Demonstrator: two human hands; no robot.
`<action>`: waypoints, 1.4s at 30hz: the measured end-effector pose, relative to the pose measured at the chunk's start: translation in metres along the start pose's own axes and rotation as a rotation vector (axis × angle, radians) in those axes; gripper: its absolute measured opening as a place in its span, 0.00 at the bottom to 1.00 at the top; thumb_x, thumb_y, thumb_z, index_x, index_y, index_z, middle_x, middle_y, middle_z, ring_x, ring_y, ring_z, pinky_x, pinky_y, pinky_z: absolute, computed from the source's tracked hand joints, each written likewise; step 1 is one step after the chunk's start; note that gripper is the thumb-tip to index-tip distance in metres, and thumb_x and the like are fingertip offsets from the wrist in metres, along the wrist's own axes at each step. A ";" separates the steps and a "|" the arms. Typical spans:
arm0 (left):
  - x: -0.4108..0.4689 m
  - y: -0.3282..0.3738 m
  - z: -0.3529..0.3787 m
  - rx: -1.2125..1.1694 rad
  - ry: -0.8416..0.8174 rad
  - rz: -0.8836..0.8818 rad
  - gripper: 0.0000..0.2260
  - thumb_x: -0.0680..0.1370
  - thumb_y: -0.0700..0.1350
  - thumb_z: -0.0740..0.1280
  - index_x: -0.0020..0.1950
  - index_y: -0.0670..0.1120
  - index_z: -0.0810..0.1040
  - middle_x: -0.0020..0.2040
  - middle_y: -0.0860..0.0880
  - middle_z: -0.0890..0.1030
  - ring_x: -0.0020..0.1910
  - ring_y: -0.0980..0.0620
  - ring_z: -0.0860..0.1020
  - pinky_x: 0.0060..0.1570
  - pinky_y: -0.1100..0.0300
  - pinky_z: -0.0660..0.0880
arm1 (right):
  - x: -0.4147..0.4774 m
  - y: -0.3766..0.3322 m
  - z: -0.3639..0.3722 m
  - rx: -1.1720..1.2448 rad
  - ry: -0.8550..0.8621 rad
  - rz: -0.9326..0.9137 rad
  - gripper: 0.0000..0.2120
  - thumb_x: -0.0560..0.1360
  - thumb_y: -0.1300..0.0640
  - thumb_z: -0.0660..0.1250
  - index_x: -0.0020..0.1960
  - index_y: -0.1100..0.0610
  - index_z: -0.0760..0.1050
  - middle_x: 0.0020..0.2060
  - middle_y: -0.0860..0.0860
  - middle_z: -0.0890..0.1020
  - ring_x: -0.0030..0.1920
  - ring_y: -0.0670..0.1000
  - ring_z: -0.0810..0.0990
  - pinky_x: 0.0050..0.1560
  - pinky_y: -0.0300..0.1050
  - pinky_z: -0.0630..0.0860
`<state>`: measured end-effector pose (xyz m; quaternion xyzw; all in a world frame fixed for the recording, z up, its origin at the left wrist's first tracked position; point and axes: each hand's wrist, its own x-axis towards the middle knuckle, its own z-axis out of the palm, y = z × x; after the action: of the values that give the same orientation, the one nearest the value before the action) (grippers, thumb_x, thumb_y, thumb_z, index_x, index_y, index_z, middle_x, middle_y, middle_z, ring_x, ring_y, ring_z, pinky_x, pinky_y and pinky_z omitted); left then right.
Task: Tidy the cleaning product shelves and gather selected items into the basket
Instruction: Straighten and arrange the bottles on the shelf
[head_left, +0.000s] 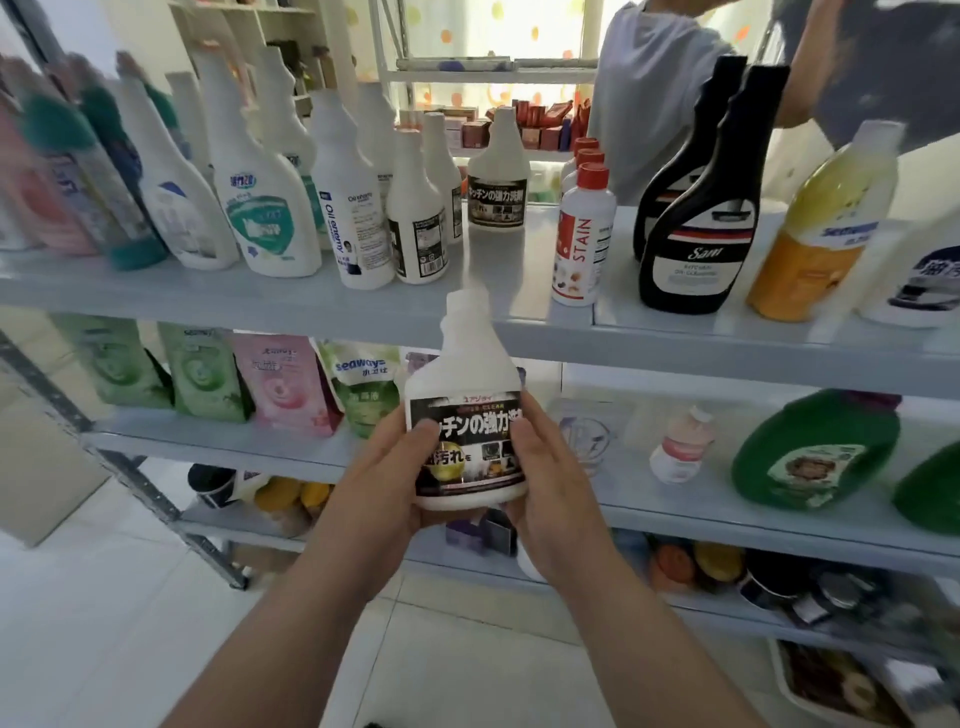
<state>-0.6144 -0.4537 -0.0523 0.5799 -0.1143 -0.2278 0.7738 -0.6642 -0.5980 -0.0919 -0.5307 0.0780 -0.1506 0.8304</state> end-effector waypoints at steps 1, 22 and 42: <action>-0.004 -0.002 0.001 0.025 0.039 0.000 0.11 0.81 0.50 0.65 0.62 0.55 0.82 0.55 0.46 0.86 0.52 0.43 0.86 0.43 0.43 0.84 | -0.005 0.001 0.002 -0.023 0.000 -0.006 0.25 0.74 0.40 0.71 0.70 0.37 0.75 0.62 0.48 0.84 0.61 0.54 0.84 0.55 0.54 0.83; 0.007 -0.018 -0.122 0.052 -0.520 -0.272 0.37 0.61 0.53 0.79 0.68 0.49 0.74 0.60 0.42 0.84 0.55 0.44 0.84 0.50 0.47 0.83 | -0.015 0.051 0.084 -0.187 0.034 -0.011 0.41 0.59 0.57 0.75 0.71 0.44 0.68 0.54 0.53 0.82 0.53 0.57 0.82 0.50 0.55 0.82; 0.016 -0.002 -0.167 -0.146 -0.364 -0.514 0.19 0.83 0.51 0.56 0.55 0.44 0.84 0.44 0.41 0.84 0.31 0.45 0.80 0.22 0.59 0.71 | -0.007 0.087 0.137 0.064 0.222 0.147 0.50 0.59 0.28 0.79 0.71 0.57 0.75 0.64 0.61 0.83 0.64 0.61 0.82 0.59 0.58 0.82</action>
<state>-0.5273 -0.3204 -0.1060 0.4823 -0.0838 -0.5234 0.6974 -0.6167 -0.4440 -0.1132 -0.4769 0.2030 -0.1495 0.8420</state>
